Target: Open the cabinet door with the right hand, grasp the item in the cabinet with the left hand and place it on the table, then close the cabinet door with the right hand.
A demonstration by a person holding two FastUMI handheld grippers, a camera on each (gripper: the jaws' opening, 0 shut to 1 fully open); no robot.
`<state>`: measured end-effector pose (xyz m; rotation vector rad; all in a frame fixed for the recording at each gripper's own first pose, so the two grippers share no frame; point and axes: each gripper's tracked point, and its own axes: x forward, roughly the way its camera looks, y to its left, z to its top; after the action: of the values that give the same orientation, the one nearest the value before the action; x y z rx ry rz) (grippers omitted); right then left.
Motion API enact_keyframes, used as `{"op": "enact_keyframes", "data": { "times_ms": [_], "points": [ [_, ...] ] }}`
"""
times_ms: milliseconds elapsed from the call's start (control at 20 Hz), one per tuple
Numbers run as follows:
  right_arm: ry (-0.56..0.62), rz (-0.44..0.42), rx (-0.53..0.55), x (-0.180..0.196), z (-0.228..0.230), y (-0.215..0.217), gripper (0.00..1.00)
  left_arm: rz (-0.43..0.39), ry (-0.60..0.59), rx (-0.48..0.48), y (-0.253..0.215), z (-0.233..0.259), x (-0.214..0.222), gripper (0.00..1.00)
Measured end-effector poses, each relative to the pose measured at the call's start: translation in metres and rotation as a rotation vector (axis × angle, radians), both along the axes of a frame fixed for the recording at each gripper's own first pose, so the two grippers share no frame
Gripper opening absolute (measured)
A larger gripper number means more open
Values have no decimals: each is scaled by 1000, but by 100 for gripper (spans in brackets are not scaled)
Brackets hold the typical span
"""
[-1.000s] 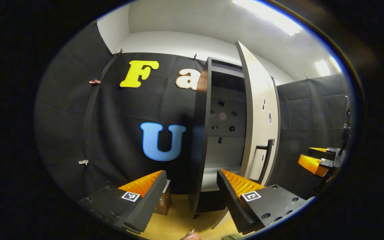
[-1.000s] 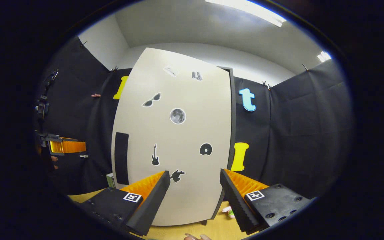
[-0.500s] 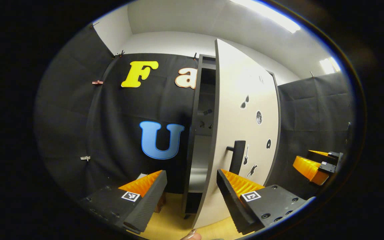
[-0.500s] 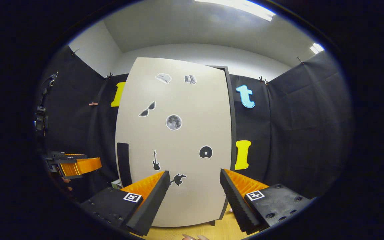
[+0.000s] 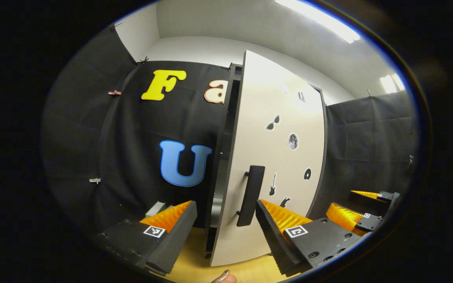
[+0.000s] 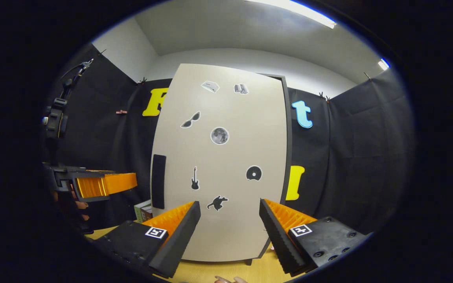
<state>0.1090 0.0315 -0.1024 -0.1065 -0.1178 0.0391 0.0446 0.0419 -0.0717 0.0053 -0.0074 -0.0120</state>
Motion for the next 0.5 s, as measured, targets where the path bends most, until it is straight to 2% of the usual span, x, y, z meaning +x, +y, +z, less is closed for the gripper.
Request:
{"op": "enact_keyframes", "data": {
  "times_ms": [150,500],
  "points": [
    [-2,8,-9,0,-1,2,97,-67,13,-30,-17,-5,0,95],
    [8,-4,6,-1,-4,-1,97,-92,8,0,-23,-6,0,95]
  ]
}}
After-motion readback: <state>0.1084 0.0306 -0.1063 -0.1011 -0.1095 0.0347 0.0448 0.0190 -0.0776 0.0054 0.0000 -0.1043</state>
